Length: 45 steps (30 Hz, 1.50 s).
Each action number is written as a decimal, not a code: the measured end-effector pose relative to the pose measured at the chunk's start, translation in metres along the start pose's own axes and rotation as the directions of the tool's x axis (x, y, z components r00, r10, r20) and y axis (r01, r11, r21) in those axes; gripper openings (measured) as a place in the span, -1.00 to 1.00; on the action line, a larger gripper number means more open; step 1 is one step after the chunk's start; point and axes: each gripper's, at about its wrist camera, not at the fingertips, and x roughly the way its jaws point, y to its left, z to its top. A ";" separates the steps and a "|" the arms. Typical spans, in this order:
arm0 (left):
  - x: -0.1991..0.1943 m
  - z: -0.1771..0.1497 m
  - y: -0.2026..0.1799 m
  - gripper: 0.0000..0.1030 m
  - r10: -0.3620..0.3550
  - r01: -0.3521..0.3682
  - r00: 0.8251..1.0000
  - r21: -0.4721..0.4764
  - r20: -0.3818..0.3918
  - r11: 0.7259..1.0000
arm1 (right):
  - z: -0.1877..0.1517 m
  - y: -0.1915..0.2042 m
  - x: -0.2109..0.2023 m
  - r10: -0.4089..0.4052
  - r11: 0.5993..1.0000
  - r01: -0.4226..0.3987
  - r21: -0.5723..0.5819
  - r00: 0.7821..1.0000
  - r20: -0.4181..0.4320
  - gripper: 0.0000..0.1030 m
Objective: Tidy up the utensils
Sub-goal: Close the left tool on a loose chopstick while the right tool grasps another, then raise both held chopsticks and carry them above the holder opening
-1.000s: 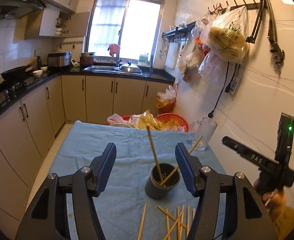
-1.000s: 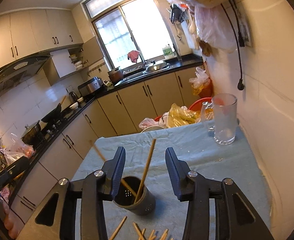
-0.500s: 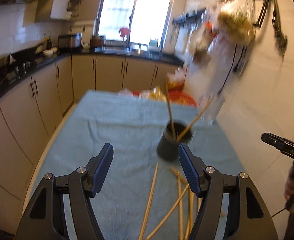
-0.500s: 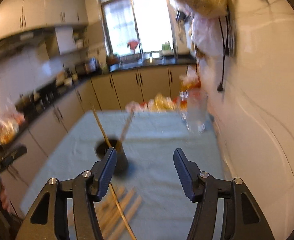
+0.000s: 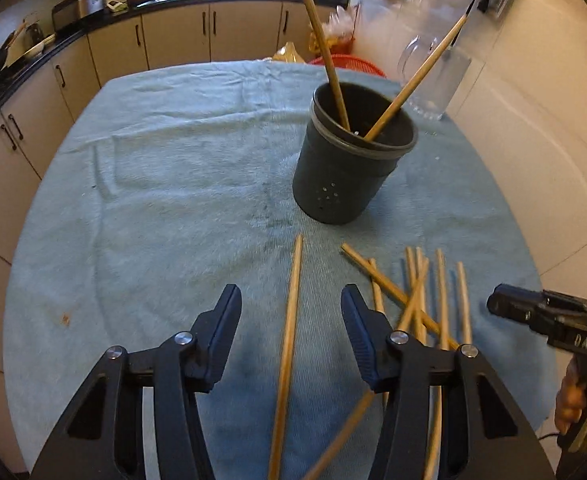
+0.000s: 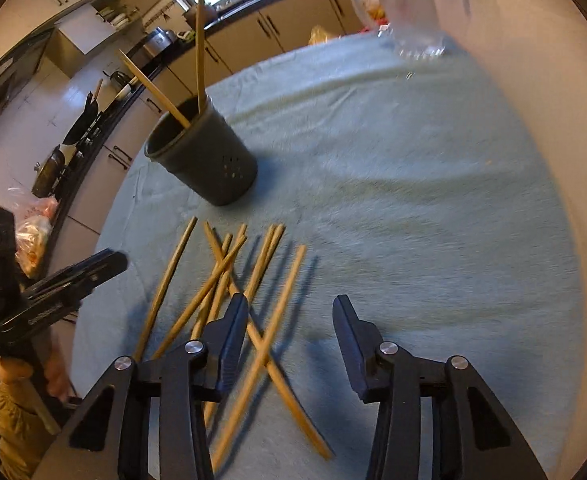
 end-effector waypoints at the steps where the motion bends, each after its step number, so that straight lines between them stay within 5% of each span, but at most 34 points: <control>1: 0.009 0.004 -0.001 -0.06 0.009 -0.009 1.000 0.010 -0.011 1.000 | 0.001 0.003 0.005 -0.001 1.000 0.001 0.000 1.000 -0.008 -0.17; 10: 0.064 0.023 0.002 -0.47 0.031 -0.032 0.991 0.000 -0.127 1.000 | 0.010 0.002 0.042 -0.034 0.999 0.037 0.034 0.997 -0.073 -0.39; 25: 0.072 0.031 -0.010 -0.48 0.055 -0.051 0.994 0.042 -0.092 0.998 | 0.028 0.006 0.056 -0.081 0.995 0.085 0.053 0.994 -0.076 -0.60; 26: 0.070 0.032 -0.014 -0.52 0.062 -0.057 0.994 0.052 -0.090 0.997 | 0.027 0.006 0.056 -0.082 0.995 0.086 0.056 0.994 -0.076 -0.65; 27: 0.069 0.031 -0.015 -0.89 0.072 -0.067 0.994 0.062 -0.085 0.996 | 0.028 0.006 0.057 -0.083 0.994 0.088 0.059 0.994 -0.073 -0.75; 30: 0.063 0.026 -0.017 -0.91 0.038 -0.034 0.995 0.042 -0.088 0.999 | 0.028 0.005 0.059 -0.071 0.995 0.075 0.063 0.995 -0.072 -0.84; 38: 0.006 0.023 -0.006 -0.91 -0.005 0.006 0.999 -0.018 0.043 1.000 | 0.024 0.008 0.034 -0.044 0.997 0.044 0.060 0.999 -0.005 -0.89; 45: -0.064 0.009 -0.006 -0.91 -0.027 0.034 0.982 -0.037 0.187 0.999 | 0.013 0.016 -0.019 -0.021 1.000 0.018 0.022 0.992 0.126 -0.89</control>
